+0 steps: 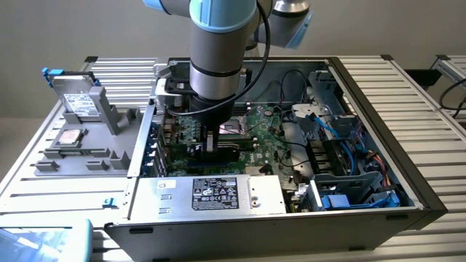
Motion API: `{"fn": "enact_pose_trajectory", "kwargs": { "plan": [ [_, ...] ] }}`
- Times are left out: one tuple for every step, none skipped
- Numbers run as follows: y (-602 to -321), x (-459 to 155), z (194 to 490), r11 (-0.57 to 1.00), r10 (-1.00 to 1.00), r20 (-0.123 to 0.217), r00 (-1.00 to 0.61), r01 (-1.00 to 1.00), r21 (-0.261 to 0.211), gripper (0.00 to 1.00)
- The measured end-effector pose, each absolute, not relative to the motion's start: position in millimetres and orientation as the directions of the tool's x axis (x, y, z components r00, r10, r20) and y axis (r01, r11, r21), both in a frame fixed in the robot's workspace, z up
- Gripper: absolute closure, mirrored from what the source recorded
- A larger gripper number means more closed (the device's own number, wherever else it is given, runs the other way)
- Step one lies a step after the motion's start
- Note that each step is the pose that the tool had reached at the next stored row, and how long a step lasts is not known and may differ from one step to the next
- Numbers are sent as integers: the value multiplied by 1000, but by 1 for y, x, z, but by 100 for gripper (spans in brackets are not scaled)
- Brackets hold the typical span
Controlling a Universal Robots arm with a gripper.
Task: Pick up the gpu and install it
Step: 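Insert the gpu into the slot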
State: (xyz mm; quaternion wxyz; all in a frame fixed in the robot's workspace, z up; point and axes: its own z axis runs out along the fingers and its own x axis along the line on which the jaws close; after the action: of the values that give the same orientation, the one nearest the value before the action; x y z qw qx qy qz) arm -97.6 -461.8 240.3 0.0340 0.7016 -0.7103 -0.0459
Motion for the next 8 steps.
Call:
{"fn": "enact_pose_trajectory", "kwargs": {
  "plan": [
    [-462,-98,240,11,-1000,-16,-13,-994,113,72],
    [-462,-98,240,12,-1000,-16,-13,-994,113,72],
    [-462,-98,240,12,-1000,-16,-13,-994,113,72],
    [-462,-98,240,12,-1000,-16,-13,-994,113,72],
    [-462,-98,240,12,-1000,-16,-13,-994,113,72],
    [-462,-98,240,12,-1000,-16,-13,-994,113,72],
    [-462,-98,240,12,-1000,-16,-13,-994,113,72],
    [-462,-98,240,12,-1000,-16,-13,-994,113,72]
  ]
}}
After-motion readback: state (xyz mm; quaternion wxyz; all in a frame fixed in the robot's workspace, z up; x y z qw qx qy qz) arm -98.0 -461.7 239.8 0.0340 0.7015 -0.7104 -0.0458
